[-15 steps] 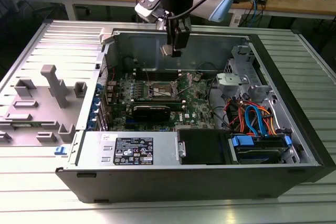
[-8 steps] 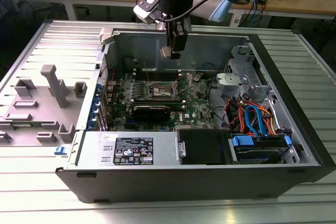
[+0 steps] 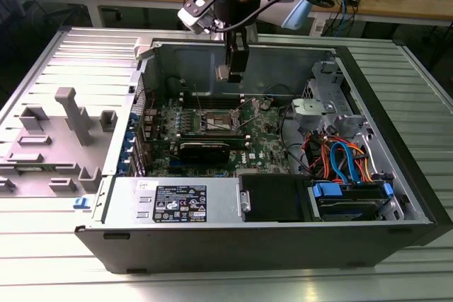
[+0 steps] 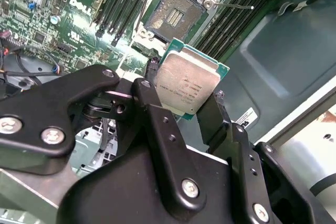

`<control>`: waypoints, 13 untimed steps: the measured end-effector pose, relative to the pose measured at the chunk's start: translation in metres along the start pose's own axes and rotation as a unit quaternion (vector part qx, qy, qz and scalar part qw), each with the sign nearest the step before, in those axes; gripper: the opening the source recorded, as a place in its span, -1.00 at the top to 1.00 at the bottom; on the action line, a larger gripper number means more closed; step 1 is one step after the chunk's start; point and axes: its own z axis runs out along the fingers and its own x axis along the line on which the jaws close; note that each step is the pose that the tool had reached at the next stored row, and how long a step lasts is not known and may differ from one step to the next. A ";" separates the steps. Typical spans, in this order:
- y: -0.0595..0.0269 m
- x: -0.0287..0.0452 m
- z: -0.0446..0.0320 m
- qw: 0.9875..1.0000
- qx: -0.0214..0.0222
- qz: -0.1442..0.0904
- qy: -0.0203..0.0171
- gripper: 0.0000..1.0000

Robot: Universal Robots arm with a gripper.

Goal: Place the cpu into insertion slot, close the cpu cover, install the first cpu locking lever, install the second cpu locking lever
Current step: 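Place the cpu into insertion slot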

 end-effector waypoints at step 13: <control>-0.0004 -0.0011 0.0054 1.000 0.001 0.005 0.000 -0.08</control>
